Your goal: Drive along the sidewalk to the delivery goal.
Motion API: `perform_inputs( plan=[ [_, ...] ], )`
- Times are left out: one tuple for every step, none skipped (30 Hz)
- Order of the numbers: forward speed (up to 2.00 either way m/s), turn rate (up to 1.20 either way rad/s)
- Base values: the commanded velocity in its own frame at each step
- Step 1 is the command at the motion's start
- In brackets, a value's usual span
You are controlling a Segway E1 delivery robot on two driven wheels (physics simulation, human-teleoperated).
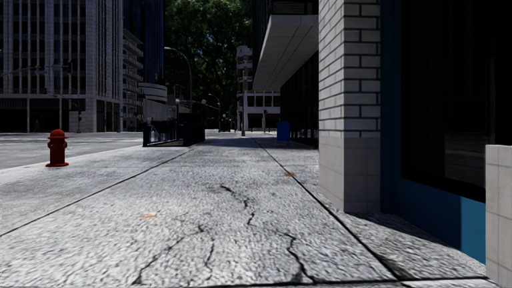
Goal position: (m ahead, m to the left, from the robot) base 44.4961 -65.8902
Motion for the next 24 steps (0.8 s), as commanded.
perform_inputs(
  plan=[
    [1.73,0.0],
    [1.73,0.0],
    [1.73,0.0],
    [1.73,0.0],
    [1.73,0.0],
    [1.73,0.0],
    [1.73,0.0],
    [1.73,0.0],
    [1.73,0.0],
    [1.73,0.0],
    [1.73,0.0],
    [1.73,0.0],
    [1.73,0.0],
    [1.73,0.0],
    [1.73,0.0],
    [1.73,0.36],
    [1.73,0.59],
    [1.73,0.59],
    [1.73,0.65],
    [1.73,0.54],
    [1.73,0.09],
    [1.73,0.0],
    [1.73,0.0],
    [1.73,0.0]
  ],
)
